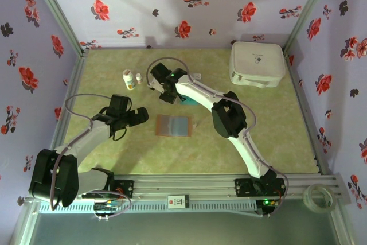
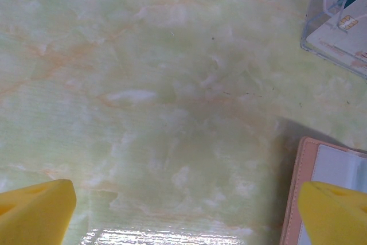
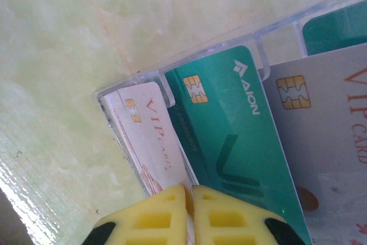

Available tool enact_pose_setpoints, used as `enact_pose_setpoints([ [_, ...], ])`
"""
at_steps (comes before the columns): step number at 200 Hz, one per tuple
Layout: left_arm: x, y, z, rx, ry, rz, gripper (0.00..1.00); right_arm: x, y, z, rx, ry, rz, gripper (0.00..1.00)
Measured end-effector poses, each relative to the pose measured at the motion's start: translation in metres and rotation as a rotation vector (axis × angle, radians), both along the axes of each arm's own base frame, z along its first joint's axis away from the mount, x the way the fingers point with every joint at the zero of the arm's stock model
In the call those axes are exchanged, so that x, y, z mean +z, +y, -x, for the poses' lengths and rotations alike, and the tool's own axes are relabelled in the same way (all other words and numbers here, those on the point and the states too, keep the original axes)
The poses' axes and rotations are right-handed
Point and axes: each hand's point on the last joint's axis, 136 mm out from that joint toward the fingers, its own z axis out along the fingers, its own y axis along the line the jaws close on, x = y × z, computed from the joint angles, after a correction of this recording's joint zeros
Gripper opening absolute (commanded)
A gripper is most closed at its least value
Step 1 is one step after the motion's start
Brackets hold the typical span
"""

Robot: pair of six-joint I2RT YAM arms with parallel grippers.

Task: Put the credit cards into the card holder
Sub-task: Pick up the credit card from the storage box.

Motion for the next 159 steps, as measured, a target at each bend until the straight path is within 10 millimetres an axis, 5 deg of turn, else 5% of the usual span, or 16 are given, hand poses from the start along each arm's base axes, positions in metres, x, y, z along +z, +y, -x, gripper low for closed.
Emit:
enact_pose_setpoints([
  [159,-0.002,-0.001,0.003,-0.005,0.005,0.005,1.00,0.002,0.007,0.024,0.122,0.044,0.038,0.00],
])
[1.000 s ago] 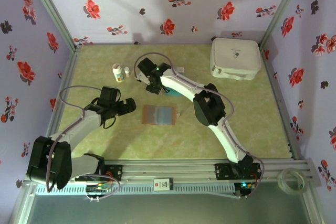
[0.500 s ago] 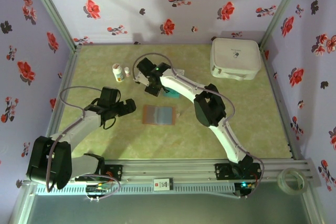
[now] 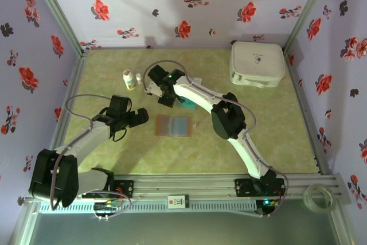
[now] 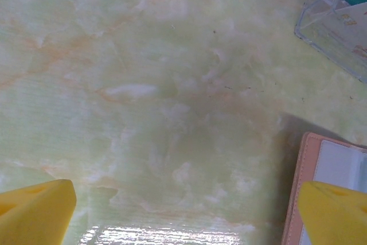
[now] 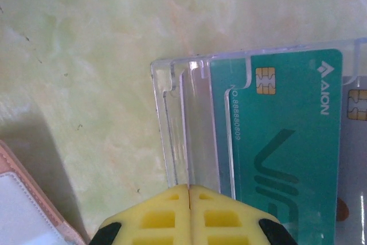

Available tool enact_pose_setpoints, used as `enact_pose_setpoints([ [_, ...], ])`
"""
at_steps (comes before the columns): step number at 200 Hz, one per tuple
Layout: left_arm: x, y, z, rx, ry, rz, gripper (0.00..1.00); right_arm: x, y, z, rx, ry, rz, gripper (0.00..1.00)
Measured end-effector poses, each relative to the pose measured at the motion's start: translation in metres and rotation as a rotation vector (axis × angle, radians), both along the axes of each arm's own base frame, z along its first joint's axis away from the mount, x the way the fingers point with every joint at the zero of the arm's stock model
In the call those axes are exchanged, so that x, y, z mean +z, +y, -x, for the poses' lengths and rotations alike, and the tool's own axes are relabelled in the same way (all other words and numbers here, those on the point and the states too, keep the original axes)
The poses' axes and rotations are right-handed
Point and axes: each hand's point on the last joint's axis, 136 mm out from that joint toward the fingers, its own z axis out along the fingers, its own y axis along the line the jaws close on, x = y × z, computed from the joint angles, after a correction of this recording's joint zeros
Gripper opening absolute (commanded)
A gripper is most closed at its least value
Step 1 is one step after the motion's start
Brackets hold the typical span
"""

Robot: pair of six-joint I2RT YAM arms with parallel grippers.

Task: Put the credit cards into the card holder
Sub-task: Pick up the credit card from the storage box.

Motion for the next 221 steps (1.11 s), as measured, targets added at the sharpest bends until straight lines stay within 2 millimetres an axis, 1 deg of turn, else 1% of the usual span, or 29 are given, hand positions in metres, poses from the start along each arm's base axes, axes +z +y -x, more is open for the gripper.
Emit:
enact_pose_setpoints([
  [66,0.006,0.000,-0.001,-0.001,-0.020,0.008,1.00,0.001,-0.004,-0.002,0.001,-0.022,0.027,0.00],
  [99,0.006,-0.001,0.000,-0.004,-0.018,0.012,1.00,0.009,-0.002,-0.003,0.002,-0.032,0.013,0.00],
  [120,0.006,-0.002,0.000,-0.004,-0.018,0.013,1.00,0.024,-0.001,-0.003,0.003,-0.048,-0.012,0.00],
  [175,0.006,-0.002,0.000,-0.004,-0.018,0.013,1.00,0.084,0.003,0.002,-0.025,-0.096,-0.134,0.00],
  [198,0.006,-0.002,0.000,-0.004,-0.019,0.013,1.00,0.108,-0.001,0.008,-0.065,-0.114,-0.195,0.00],
  [221,0.006,-0.002,0.000,-0.005,-0.018,0.014,1.00,0.126,-0.007,0.015,-0.116,-0.119,-0.256,0.00],
])
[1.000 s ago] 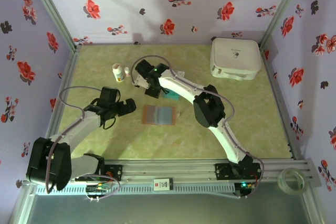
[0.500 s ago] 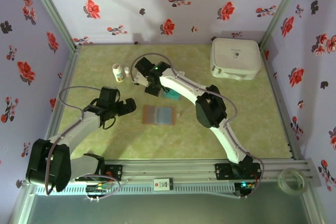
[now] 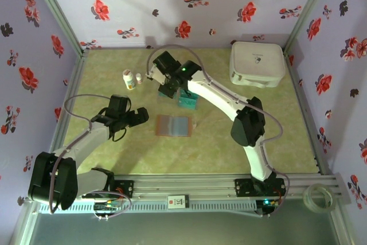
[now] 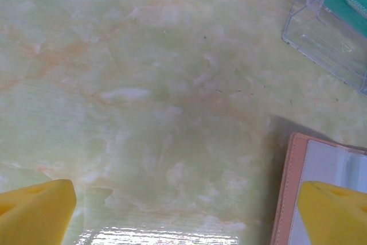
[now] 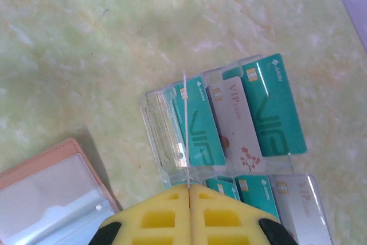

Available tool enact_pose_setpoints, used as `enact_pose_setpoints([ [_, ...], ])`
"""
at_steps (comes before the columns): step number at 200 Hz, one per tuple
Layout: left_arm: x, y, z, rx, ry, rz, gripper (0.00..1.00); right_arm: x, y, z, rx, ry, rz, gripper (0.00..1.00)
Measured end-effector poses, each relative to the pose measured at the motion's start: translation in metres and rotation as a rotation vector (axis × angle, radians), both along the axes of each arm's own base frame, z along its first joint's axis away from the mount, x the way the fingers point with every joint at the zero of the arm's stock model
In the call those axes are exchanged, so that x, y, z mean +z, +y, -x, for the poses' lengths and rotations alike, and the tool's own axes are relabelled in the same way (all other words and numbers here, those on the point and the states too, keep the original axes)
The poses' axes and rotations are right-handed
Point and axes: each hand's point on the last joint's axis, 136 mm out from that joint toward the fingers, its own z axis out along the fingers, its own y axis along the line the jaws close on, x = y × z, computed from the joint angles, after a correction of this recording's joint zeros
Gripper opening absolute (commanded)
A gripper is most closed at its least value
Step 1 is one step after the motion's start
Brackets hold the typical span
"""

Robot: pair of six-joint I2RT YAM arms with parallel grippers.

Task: Put the credit cards into the card holder
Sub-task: Pick up the credit card from the storage box, then rotate the card holder at the center of the table.

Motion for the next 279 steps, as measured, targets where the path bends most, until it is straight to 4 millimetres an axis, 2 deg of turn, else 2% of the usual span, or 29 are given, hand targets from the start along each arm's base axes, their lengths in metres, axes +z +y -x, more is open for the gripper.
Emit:
enact_pose_setpoints([
  [25,0.000,-0.001,0.000,-0.002,0.001,0.003,1.00,0.010,-0.008,0.009,-0.069,0.021,-0.076,0.00],
  [57,0.002,-0.002,0.001,-0.009,-0.002,0.013,1.00,0.007,-0.027,0.025,-0.188,0.112,-0.228,0.00],
  [84,0.007,-0.004,0.001,-0.014,-0.016,0.023,1.00,-0.003,-0.052,0.034,-0.334,0.207,-0.414,0.00],
  [119,0.008,-0.007,0.003,-0.034,-0.017,0.024,1.00,-0.025,-0.079,0.045,-0.529,0.334,-0.686,0.00],
  [152,0.006,-0.021,0.009,-0.096,-0.015,0.011,1.00,-0.052,-0.080,0.062,-0.618,0.466,-0.860,0.00],
  [191,-0.003,-0.044,0.014,-0.199,0.012,-0.065,1.00,-0.076,-0.086,0.075,-0.690,0.549,-0.971,0.00],
  [233,-0.010,-0.064,0.013,-0.288,0.017,-0.176,1.00,-0.080,-0.091,0.080,-0.717,0.576,-1.049,0.00],
  [279,-0.018,-0.074,0.011,-0.319,0.030,-0.230,1.00,-0.082,-0.095,0.084,-0.721,0.590,-1.075,0.00],
])
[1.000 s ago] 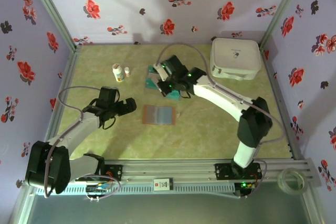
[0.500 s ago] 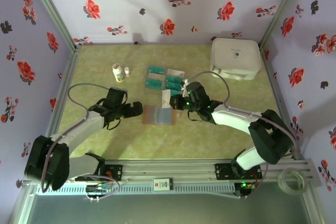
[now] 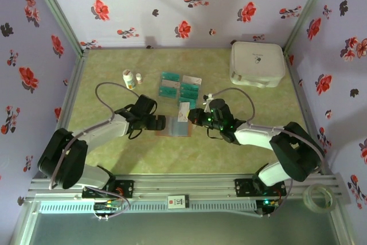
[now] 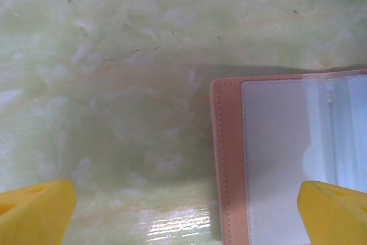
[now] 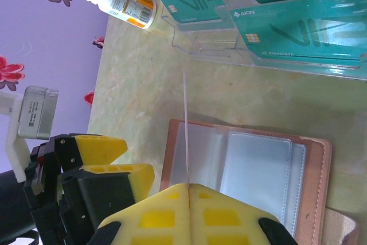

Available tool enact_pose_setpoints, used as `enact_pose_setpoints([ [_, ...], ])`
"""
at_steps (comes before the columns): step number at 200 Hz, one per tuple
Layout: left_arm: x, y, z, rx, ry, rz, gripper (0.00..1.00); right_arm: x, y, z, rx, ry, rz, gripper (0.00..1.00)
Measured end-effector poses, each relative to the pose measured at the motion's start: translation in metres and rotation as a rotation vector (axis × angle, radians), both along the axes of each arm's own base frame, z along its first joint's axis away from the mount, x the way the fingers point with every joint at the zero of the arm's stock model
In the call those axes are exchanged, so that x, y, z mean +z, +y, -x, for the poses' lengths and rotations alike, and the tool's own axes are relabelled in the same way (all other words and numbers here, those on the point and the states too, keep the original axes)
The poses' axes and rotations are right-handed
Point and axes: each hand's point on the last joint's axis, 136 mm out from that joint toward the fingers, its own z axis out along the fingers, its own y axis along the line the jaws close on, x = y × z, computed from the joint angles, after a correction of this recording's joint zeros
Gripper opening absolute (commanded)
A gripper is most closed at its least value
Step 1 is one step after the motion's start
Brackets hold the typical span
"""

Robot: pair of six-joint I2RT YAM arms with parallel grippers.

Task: Put the credit cards into the card holder
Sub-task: Rotate the card holder at the center of the table.

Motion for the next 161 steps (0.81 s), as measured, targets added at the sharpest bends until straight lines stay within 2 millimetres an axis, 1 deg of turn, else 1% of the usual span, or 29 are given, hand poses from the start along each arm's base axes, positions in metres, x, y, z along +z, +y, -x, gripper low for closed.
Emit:
enact_pose_setpoints([
  [39,-0.003,-0.012,0.002,-0.030,0.005,-0.007,1.00,0.007,-0.017,-0.004,-0.038,-0.016,-0.013,0.00],
  [71,-0.013,-0.021,0.007,-0.047,0.023,-0.013,1.00,0.020,-0.036,-0.008,-0.081,-0.041,-0.021,0.00],
  [96,-0.020,-0.029,0.012,-0.057,0.038,-0.014,1.00,0.027,-0.047,-0.008,-0.094,-0.058,-0.013,0.00],
  [123,-0.022,-0.039,0.016,-0.066,0.041,-0.002,1.00,0.026,-0.053,-0.008,-0.103,-0.056,0.003,0.00],
  [161,-0.022,-0.054,0.021,-0.073,0.037,0.026,1.00,0.020,-0.056,-0.006,-0.098,-0.043,0.020,0.00],
])
